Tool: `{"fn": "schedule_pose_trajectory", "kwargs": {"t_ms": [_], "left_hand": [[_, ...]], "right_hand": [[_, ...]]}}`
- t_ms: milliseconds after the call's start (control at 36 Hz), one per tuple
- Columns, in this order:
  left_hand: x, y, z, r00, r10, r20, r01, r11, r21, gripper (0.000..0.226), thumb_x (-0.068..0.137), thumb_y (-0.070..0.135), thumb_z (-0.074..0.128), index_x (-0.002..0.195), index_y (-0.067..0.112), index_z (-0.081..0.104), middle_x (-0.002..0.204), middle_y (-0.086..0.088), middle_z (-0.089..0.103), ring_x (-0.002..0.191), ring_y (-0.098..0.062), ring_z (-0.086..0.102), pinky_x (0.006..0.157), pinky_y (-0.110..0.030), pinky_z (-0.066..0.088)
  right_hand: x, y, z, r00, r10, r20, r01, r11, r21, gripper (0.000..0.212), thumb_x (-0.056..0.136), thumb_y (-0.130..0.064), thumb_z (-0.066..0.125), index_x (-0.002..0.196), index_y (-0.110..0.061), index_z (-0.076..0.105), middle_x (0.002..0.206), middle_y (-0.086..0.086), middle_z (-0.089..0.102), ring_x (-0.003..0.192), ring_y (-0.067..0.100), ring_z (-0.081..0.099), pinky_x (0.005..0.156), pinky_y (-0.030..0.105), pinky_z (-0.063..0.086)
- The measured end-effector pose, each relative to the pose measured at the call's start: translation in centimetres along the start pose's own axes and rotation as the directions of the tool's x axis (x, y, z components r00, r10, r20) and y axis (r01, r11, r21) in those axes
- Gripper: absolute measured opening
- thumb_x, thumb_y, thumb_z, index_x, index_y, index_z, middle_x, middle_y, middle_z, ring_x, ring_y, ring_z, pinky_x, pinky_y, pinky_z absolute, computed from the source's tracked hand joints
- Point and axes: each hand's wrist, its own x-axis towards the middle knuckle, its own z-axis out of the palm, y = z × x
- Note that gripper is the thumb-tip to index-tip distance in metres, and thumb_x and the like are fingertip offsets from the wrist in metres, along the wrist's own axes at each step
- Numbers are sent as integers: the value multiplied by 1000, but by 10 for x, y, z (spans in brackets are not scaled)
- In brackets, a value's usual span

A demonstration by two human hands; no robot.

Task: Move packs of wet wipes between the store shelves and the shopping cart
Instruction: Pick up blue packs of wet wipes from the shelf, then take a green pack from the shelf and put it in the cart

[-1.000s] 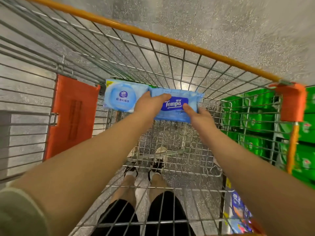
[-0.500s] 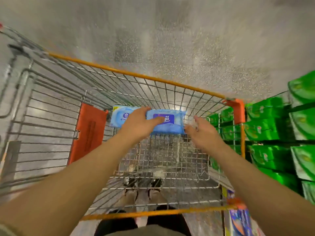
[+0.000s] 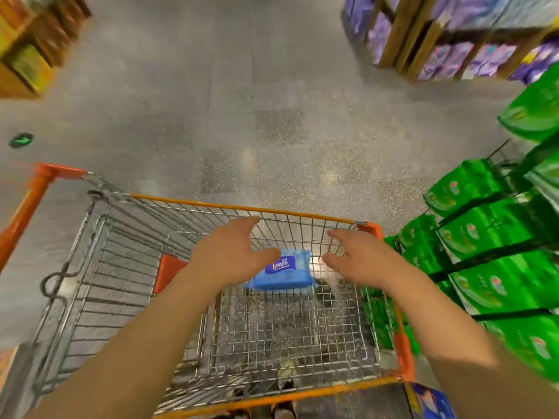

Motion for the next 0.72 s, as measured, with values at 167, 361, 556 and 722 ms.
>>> {"fn": "schedule_pose_trajectory", "kwargs": {"t_ms": [167,361,556,722], "left_hand": [[-22,23,-32,991,131,-20,-130,991,24,86,86,69,61,158,35,30,165,7,31,148,-18,35,119,-38,32],[-34,49,-56,946,324,26,-324,946,27,87,86,70,61,159,40,23,166,10,26,151,-17,29,121,-40,28],[-49,79,-62,839,540,72,-544,835,81,90,85,69,62,159,39,22,167,12,22,153,-15,20,122,-40,23],[-79,122,-44,708,689,156,-705,703,95,87,86,69,61,159,39,24,167,10,24,151,-17,23,119,-42,28]], "right_hand": [[-35,-15,-30,991,0,-131,0,1000,-2,74,95,-53,59,157,-25,31,161,0,37,144,20,40,118,36,34],[-91,-32,-55,960,112,-255,-115,993,1,78,96,-53,57,159,-18,27,164,3,32,147,21,35,119,33,29],[-165,-40,-58,910,275,-309,-290,957,-3,74,98,-53,54,154,-9,34,160,8,38,144,24,39,119,36,33],[-246,-30,-45,835,449,-317,-445,891,88,78,101,-51,52,161,-13,21,167,4,24,151,19,28,120,26,21]]}}
